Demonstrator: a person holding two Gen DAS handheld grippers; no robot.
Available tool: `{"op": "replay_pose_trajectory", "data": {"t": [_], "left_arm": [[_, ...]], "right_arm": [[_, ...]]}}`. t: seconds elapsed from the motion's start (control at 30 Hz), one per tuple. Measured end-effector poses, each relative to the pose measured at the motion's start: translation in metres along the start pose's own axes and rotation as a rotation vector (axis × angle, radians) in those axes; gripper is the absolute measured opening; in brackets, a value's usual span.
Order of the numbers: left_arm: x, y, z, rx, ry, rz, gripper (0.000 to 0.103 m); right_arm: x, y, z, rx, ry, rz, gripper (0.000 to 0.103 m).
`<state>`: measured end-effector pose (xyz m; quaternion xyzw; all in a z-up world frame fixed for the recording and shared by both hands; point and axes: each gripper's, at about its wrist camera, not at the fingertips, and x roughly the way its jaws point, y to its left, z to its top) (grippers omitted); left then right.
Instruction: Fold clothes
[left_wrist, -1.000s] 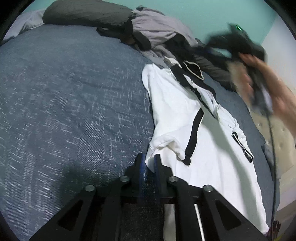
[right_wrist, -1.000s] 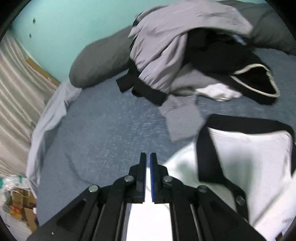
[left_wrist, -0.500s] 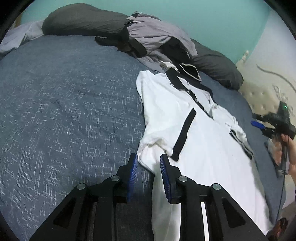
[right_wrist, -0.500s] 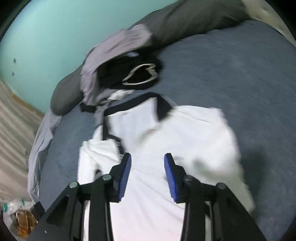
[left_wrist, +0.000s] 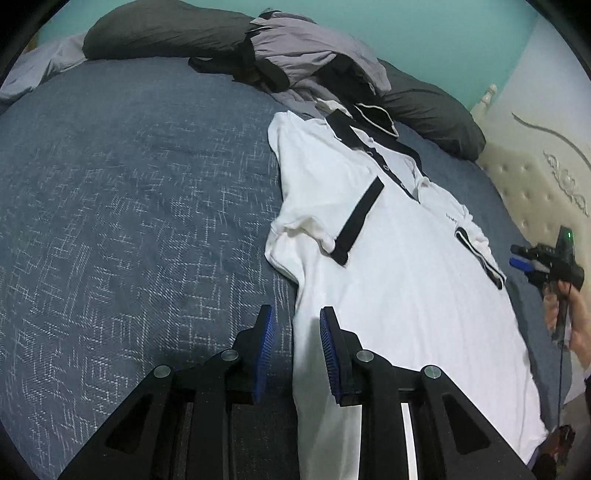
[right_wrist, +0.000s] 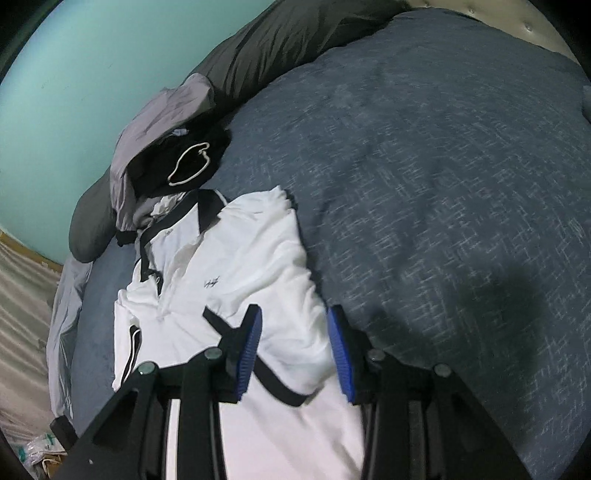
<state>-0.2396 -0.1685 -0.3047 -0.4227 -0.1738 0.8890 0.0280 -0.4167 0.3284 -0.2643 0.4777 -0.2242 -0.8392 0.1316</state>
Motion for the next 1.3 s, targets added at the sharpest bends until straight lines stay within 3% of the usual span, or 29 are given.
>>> {"op": "replay_pose_trajectory", "data": {"t": [0.37,0.47,0.63,0.7,0.87,0.97,1.07,1.3], "left_arm": [[0.001,0.002,0.002,0.005,-0.011,0.016,0.027],[0.003,0.003,0.002,0.005,-0.008,0.017,0.027],[0.007,0.003,0.001,0.007,0.005,0.020,0.028],[0.008,0.004,0.000,0.003,0.007,0.019,0.033],[0.010,0.004,-0.001,0.003,0.011,0.020,0.035],[0.010,0.003,-0.001,0.005,0.010,0.020,0.040],[0.010,0.002,-0.001,0.009,0.006,0.027,0.048],[0.012,0.001,-0.001,0.014,0.009,0.039,0.052]], "right_arm": [[0.064,0.041,0.075,-0.160,0.032,-0.146,0.037],[0.085,0.051,0.093,-0.180,0.034,-0.152,0.037],[0.117,0.064,0.107,-0.236,0.064,-0.198,0.037],[0.129,0.067,0.110,-0.255,0.077,-0.212,0.037],[0.146,0.069,0.112,-0.285,0.092,-0.220,0.010],[0.147,0.064,0.114,-0.277,0.084,-0.226,0.002],[0.145,0.058,0.119,-0.263,0.057,-0.244,0.001],[0.137,0.052,0.127,-0.262,-0.011,-0.270,0.001]]}}
